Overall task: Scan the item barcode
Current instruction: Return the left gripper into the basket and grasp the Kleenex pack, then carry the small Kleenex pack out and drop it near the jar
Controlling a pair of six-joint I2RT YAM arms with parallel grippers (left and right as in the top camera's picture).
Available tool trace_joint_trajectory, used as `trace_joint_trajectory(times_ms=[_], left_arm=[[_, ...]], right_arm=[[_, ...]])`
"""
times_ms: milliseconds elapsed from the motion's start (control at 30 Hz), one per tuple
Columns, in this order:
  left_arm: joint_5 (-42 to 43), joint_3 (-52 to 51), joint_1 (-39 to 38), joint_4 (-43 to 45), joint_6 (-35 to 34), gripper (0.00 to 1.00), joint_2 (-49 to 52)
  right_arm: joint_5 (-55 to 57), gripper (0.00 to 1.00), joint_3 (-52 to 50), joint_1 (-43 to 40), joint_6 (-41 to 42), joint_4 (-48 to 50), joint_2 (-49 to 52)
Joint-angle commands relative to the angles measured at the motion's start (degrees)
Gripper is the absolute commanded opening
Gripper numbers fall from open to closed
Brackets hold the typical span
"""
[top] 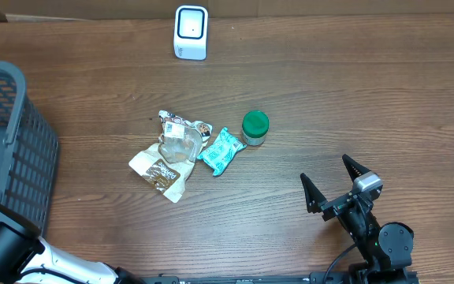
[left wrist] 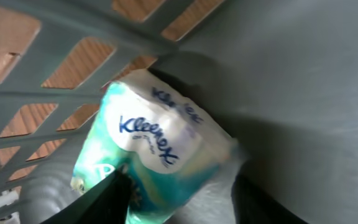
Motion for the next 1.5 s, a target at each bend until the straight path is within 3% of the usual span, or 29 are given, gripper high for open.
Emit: trace_joint_trajectory(times_ms=[0,200,233,300,333,667,767,1000,1267,1467], left_arm=[[-1.1,-0.7,0.9,-0.8,0.9,0.54,2.9],[0.1,-0.7,1.7,-1.3,0.8,0.50,2.9],[0.4,-0.7,1.7,-1.3,0.8,0.45,2.9],[0.6,-0.7,1.7,-1.4,0.8,0.15,2.9],[0.6,-0.7,1.7,-1.6,0.8,0.04,2.9],[9.2,1.1,-0.2,-3.9,0.3,0.04,0.3],[16.8,5.7,-3.1,-5.5,-3.1,0.04,-6.0],[20.2,13.8,-9.1,-6.9,-9.1,0.04,-18.8],[28.9,15.6,-22.6,-8.1,-13.0,0.04,-34.6],[31.6,15.4,-39.1,-16.4,-13.1,0.04,-36.3]], right_arm=[[-0.2,1.00,-0.6,-0.2,-0.1,0.3,-0.1],[-0.2,1.00,-0.6,-0.2,-0.1,0.3,-0.1],[-0.2,1.00,-0.6,-0.2,-0.1,0.3,-0.1],[-0.2,1.00,-0.6,-0.2,-0.1,0.3,-0.1],[-0.2,1.00,-0.6,-0.2,-0.1,0.3,-0.1],[-0.2,1.00,-0.6,-0.2,-0.1,0.3,-0.1],[-0.2,1.00,-0.6,-0.2,-0.1,0.3,-0.1],[-0.2,1.00,-0.6,-0.2,-0.1,0.3,-0.1],[-0.2,1.00,-0.6,-0.2,-0.1,0.3,-0.1],[-0.2,1.00,-0.6,-0.2,-0.1,0.3,-0.1]])
